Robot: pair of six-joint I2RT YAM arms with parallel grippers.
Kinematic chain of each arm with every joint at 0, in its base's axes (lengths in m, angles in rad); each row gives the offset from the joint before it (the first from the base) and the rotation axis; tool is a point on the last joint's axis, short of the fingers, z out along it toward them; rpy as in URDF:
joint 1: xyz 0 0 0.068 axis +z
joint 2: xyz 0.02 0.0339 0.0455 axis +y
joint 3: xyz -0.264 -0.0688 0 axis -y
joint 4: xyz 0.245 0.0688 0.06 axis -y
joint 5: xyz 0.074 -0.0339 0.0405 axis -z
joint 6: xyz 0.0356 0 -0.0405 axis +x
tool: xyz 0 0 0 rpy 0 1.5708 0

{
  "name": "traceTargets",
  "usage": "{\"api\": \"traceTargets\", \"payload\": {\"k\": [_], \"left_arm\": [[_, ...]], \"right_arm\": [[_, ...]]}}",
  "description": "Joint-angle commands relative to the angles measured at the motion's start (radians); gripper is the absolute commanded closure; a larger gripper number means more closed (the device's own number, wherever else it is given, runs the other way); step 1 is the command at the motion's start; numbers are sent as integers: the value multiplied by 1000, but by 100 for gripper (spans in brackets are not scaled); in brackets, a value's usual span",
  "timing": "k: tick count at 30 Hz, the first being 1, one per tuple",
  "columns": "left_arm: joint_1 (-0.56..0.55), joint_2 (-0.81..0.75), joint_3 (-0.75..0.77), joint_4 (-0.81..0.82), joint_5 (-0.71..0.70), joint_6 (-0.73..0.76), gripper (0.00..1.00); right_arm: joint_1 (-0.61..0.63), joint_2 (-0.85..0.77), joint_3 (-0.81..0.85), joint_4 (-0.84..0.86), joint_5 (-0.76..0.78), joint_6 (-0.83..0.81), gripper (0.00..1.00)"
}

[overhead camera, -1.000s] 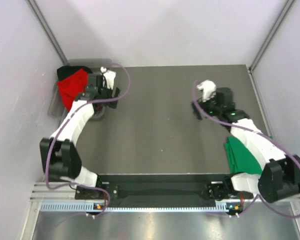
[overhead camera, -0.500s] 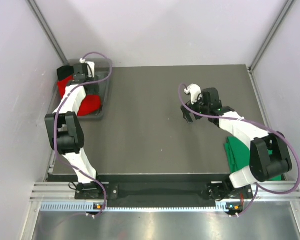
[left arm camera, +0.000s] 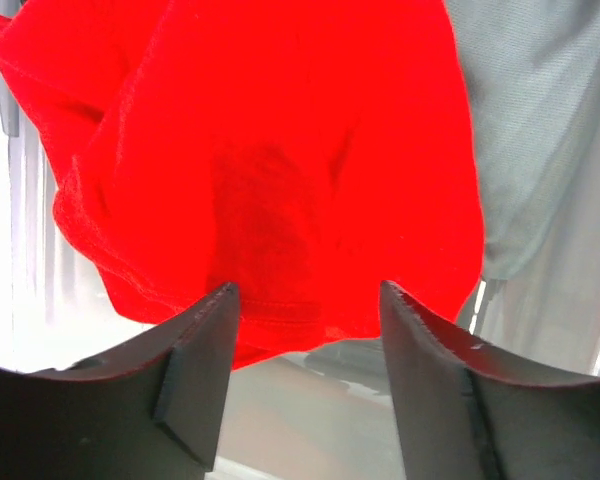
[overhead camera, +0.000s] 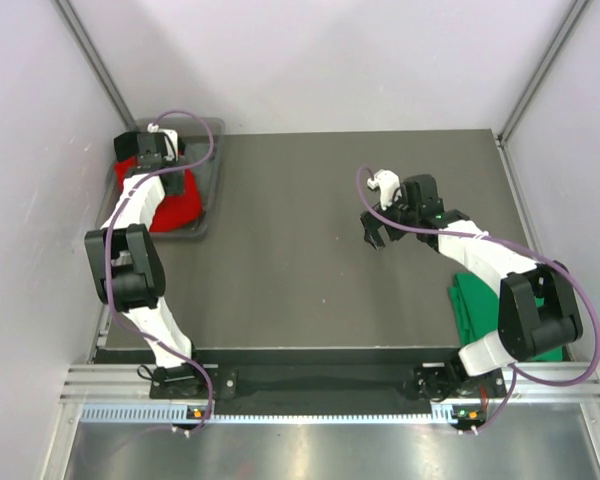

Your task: Fold and stack the t-shirts

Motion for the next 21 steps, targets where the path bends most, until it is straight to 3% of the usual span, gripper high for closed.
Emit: {"api": "traceTargets", "payload": {"k": [1,8,10,13,20,21], "left_arm": [[0,17,43,28,-38,10,40],[1,9,16,58,-121,52,40],[1,23,16,67,-166,74,47],[1,25,5,72,-170,92,68],[0,36,10,54,-140,82,75],[1,36,8,52,-138,83,79]], "right_arm": [[-9,-4,12,6,-32,-15,0],[-9,8,23,-4,-55,-18,0],[-9,11,24,-11,-60,-17,0],[-9,7,20,-9,-58,-20,0],[-9,7,23,-14,-60,-23,0],[-9,5,21,-14,-60,-26,0]]}}
